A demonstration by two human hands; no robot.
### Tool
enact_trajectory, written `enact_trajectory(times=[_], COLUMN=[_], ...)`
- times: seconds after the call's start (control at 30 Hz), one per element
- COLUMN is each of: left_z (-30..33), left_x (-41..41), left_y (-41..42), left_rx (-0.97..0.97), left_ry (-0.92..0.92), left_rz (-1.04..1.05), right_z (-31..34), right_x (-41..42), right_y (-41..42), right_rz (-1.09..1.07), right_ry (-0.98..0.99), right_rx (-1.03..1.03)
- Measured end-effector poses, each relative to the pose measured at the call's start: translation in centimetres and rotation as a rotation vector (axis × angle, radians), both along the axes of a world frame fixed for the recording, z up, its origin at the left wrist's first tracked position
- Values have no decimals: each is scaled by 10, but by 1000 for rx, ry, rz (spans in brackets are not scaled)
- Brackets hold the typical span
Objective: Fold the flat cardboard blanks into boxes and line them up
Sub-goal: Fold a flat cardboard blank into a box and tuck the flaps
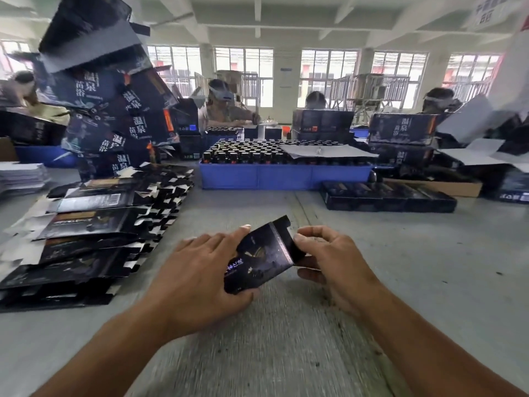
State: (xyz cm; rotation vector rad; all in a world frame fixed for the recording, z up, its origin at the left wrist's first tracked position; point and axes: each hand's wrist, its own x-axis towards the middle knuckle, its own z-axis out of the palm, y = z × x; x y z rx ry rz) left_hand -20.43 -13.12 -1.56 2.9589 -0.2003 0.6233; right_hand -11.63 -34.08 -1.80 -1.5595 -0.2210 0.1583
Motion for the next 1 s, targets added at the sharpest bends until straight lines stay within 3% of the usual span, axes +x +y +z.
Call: enact_trajectory(times=[0.2,0.7,1.0], left_z=[4,-11,-5], left_x=[-4,3,2], left_y=[0,-5,-1], left_rx=[4,-85,-97], left_ry=[-53,-88,-198], left_rz=[-53,-85,-116], right_z=[2,6,5], right_x=[3,-16,-20], right_y=[-4,5,7], right_rz=[94,55,192], right_ry=[47,-384,-357], right_rx=[21,-194,-180])
